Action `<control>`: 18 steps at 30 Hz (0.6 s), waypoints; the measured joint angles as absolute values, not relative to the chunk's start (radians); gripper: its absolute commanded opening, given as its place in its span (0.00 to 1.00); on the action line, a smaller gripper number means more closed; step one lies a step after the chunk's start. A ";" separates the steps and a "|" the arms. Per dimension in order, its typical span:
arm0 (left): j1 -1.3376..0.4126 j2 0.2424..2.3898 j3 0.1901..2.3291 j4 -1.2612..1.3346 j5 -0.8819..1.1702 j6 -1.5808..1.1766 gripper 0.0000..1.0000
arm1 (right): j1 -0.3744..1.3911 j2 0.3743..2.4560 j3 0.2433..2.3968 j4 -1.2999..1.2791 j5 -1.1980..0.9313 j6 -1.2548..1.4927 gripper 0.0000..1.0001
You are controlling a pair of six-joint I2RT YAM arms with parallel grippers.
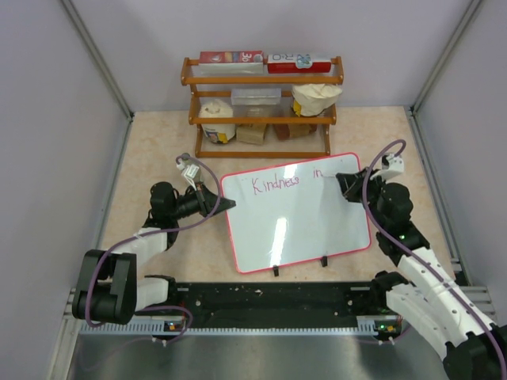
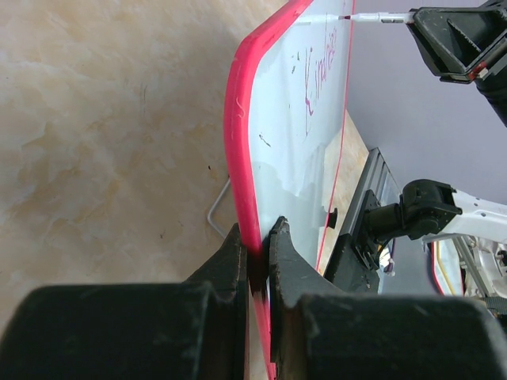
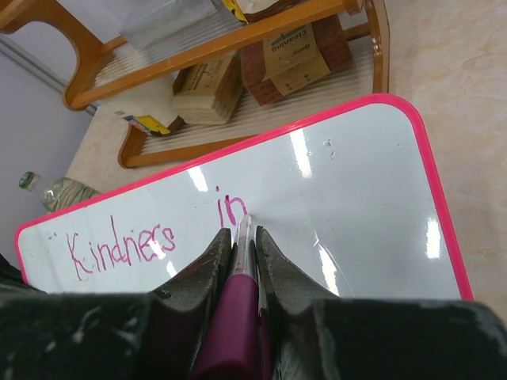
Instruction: Write a sentence on the whiteboard
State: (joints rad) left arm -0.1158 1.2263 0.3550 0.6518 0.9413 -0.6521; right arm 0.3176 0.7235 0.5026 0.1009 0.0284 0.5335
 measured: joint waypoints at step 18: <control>-0.116 1.224 0.355 0.652 0.943 -0.648 0.00 | 0.318 0.610 0.502 0.016 -0.006 0.535 0.00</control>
State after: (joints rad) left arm -0.1158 1.2243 0.3550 0.6521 0.9432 -0.6479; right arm 0.3176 0.6098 0.5022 0.0162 -0.0055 0.5346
